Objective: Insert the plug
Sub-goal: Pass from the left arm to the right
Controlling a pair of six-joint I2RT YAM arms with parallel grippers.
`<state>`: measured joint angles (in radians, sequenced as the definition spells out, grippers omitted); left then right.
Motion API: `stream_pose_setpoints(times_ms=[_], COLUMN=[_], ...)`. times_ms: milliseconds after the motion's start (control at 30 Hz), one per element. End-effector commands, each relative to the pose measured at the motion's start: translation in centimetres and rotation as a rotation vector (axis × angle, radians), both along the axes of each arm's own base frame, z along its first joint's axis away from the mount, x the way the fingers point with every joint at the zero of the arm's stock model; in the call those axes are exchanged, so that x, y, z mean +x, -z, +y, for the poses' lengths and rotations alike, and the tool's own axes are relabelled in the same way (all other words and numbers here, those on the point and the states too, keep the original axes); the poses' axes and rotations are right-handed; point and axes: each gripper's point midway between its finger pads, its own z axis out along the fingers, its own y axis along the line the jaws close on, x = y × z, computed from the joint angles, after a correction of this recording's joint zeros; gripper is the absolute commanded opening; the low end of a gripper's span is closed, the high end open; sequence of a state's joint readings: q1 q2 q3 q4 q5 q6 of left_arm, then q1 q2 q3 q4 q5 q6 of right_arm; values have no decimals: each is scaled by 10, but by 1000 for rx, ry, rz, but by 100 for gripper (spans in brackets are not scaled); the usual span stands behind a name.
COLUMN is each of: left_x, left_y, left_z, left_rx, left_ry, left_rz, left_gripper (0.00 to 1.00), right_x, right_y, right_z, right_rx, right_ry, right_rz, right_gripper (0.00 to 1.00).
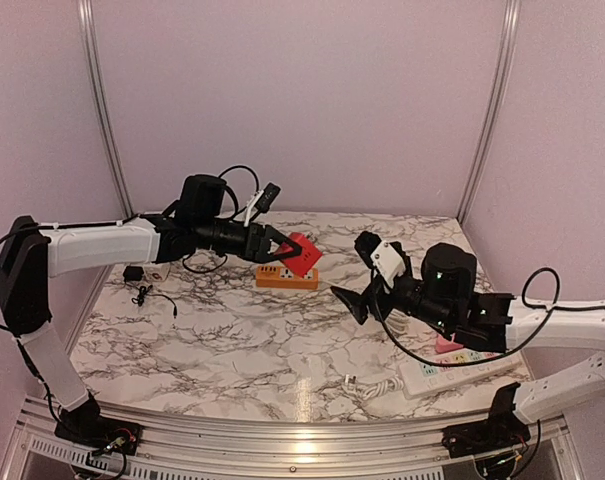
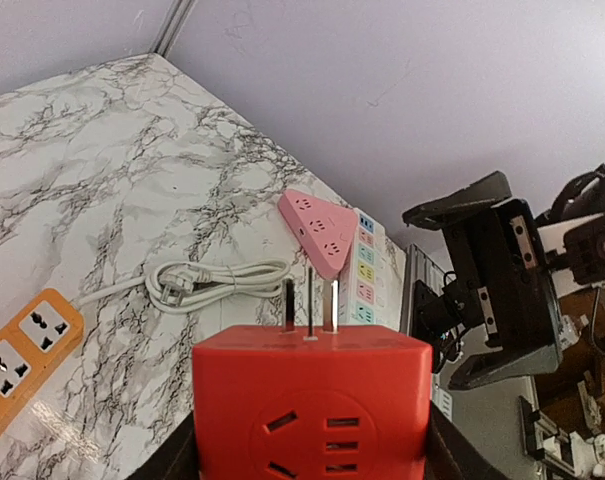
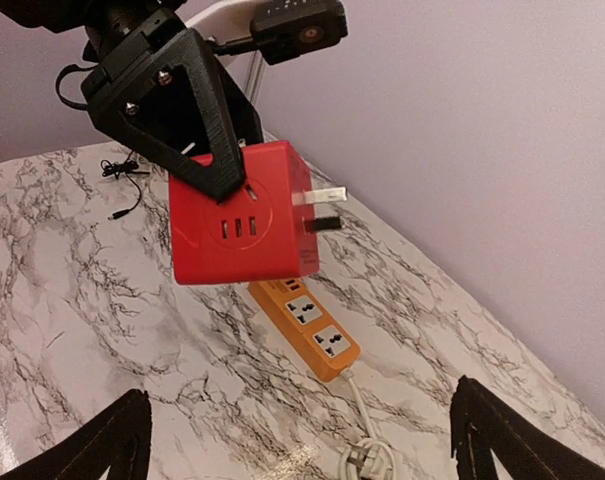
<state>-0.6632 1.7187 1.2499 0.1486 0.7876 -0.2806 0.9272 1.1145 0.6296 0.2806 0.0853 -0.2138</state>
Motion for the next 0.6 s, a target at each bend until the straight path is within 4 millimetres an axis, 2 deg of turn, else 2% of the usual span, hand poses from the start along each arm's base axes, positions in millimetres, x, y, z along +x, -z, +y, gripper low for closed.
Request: stream_pose_setpoints(times_ms=[0,100,167,300,400,567], left_x=[31,36,36,41,39,30], left_y=[-8,-1,-5,-9,0,12], left_z=[0,2,1,2,1,-3], left_rx=[-27,-45,-57,-80,-86,-76], left_ry=[-243,-348,-391,-472,-496,-502], left_rz=[229,363,388,449,557,618], left_gripper=[26,27,27,27,28,29], right_x=[18,25,28,30,27,20], right_y=[-17,-6,4,-6,-17,-25], right_z=[-2,6,13,16,19,31], right_rx=[-175,-328,-422,-456,-446,-465], right_ry=[201,309,358,492,561,611], right_rz=[-227,-341,-414,-557,-648,-786], right_gripper=[99,99,98,98,98,99])
